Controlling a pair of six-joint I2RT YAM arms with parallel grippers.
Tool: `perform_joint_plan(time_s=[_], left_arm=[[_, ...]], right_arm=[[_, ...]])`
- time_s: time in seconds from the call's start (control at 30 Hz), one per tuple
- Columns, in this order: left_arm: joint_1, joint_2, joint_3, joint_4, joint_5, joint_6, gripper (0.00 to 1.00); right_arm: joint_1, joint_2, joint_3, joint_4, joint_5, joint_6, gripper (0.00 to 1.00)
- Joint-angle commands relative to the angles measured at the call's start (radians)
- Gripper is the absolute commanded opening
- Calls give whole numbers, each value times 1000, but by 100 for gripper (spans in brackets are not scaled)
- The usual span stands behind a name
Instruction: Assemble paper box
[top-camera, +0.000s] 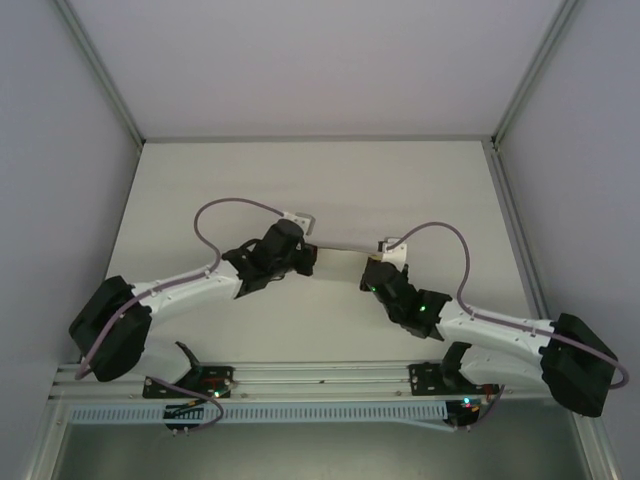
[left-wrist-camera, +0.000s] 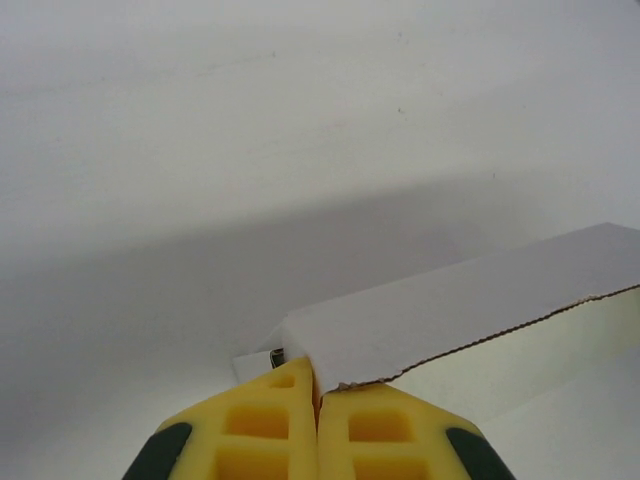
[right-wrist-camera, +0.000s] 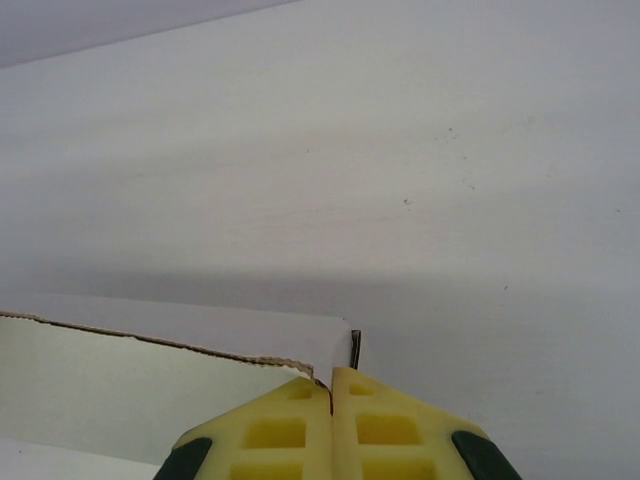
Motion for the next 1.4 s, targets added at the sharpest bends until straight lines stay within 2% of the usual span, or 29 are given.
perform_joint_plan(time_s=[0.0, 0.2, 0.23, 0.37, 0.6, 0.73, 0.87, 1.03, 1.2, 1.37], left_arm=[[-45, 94, -120, -52, 56, -8, 0], [-53, 127, -150, -12, 70, -10, 0], [-54, 128, -158, -21, 68, -10, 0], [-56, 131, -192, -20, 76, -36, 0], [-103, 86, -169, -87, -7, -50, 0], [-110, 90, -162, -100, -36, -53, 0], [-116, 91, -159, -106, -56, -66, 0], [-120, 80, -154, -111, -77, -75, 0], [-122, 62, -153, -117, -84, -83, 0], [-127, 51, -147, -118, -88, -76, 0]], right_arm=[[7, 23, -61, -36, -99, -27, 0], [4, 54, -59, -107, -72, 63, 1], [3, 56, -54, -130, -66, 92, 5], [1, 37, -41, -157, -122, 131, 12], [-3, -40, 42, -212, -161, 167, 46], [-18, -47, 79, -224, -157, 178, 59], [-38, -49, 116, -254, -185, 167, 66], [-54, -81, 135, -287, -204, 173, 84], [-72, -144, 131, -335, -171, 243, 90], [-111, -179, 104, -265, -186, 280, 91]])
